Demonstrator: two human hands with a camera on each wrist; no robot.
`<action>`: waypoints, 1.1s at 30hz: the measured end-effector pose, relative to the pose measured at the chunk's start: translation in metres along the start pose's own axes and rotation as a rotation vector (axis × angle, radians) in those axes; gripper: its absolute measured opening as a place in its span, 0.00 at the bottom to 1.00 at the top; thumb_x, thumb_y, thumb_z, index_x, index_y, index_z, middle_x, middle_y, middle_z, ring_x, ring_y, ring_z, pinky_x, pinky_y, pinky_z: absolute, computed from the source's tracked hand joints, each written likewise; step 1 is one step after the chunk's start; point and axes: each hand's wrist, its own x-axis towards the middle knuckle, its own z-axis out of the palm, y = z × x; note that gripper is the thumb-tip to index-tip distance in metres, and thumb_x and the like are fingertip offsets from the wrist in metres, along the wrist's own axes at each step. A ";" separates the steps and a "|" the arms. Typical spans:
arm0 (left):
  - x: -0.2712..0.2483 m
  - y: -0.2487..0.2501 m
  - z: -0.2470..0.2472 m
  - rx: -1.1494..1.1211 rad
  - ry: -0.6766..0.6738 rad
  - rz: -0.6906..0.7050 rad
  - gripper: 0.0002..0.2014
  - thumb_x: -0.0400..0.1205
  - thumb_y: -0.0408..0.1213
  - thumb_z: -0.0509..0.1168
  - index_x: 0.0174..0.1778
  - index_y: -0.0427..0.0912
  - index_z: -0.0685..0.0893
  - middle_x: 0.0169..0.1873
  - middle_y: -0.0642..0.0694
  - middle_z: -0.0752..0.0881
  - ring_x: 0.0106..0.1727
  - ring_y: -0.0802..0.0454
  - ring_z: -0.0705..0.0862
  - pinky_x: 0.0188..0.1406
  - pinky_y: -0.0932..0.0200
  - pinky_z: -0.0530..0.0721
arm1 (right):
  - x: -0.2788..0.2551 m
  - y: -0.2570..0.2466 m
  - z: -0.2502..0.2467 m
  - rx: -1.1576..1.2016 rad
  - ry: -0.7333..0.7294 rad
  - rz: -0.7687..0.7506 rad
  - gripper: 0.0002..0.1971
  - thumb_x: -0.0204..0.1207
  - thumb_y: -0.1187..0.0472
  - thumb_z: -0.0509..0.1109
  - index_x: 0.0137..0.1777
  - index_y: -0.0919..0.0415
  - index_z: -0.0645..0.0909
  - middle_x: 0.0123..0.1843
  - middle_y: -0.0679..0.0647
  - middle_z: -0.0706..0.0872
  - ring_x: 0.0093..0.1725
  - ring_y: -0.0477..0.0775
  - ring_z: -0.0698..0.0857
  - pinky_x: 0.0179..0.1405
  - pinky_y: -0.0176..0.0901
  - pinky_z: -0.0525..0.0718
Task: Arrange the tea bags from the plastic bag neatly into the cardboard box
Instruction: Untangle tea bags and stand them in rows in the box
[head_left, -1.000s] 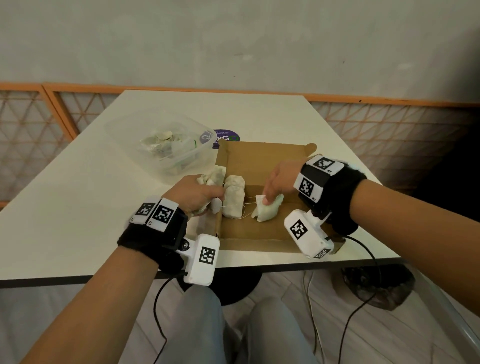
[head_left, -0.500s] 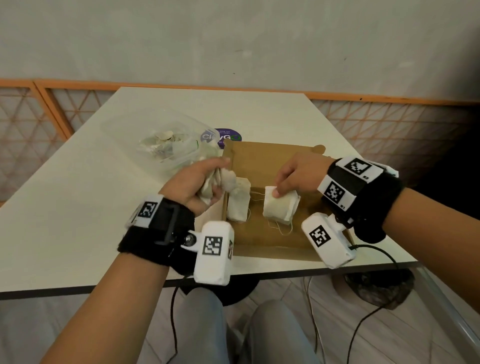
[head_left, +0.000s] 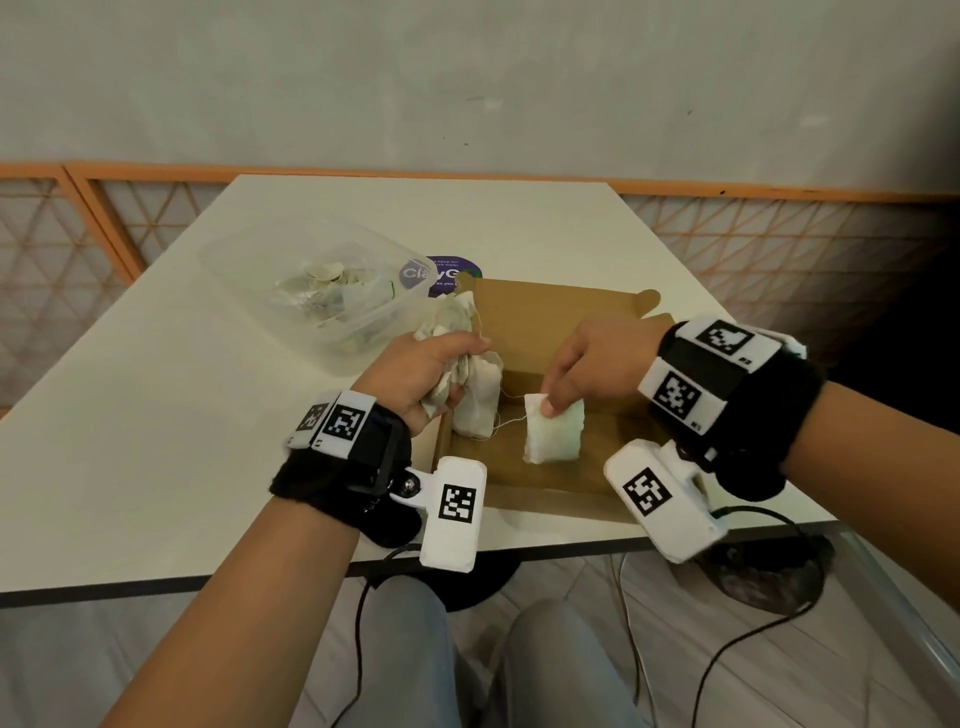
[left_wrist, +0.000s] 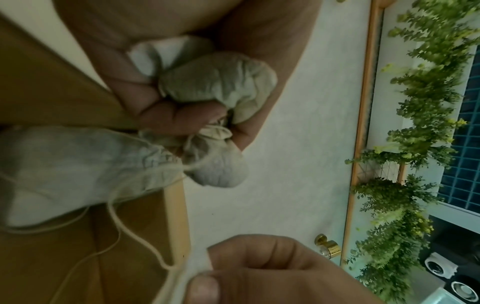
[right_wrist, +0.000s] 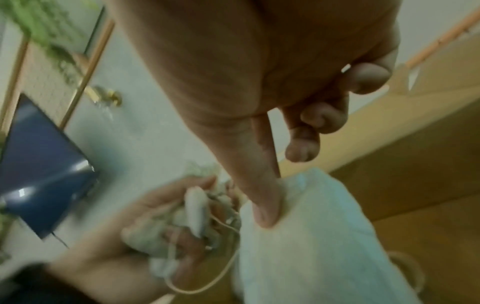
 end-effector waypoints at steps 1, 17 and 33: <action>0.000 -0.001 0.000 0.004 -0.001 0.002 0.04 0.76 0.30 0.71 0.43 0.41 0.82 0.32 0.46 0.80 0.29 0.54 0.74 0.14 0.72 0.70 | 0.002 -0.001 0.002 -0.030 0.004 0.016 0.12 0.71 0.56 0.75 0.54 0.57 0.87 0.49 0.47 0.85 0.50 0.48 0.79 0.48 0.39 0.74; 0.004 -0.003 0.000 0.027 -0.041 0.028 0.05 0.75 0.29 0.71 0.42 0.43 0.84 0.35 0.46 0.81 0.32 0.54 0.76 0.13 0.71 0.69 | 0.022 -0.002 0.005 -0.088 0.149 0.059 0.13 0.71 0.57 0.75 0.54 0.60 0.86 0.41 0.46 0.81 0.46 0.47 0.78 0.37 0.34 0.74; 0.000 0.000 -0.001 0.042 -0.075 0.010 0.03 0.77 0.30 0.70 0.42 0.42 0.84 0.32 0.47 0.84 0.26 0.57 0.78 0.13 0.71 0.71 | 0.004 0.032 0.012 0.298 -0.138 0.347 0.11 0.74 0.62 0.73 0.49 0.72 0.83 0.34 0.57 0.87 0.28 0.46 0.84 0.26 0.31 0.84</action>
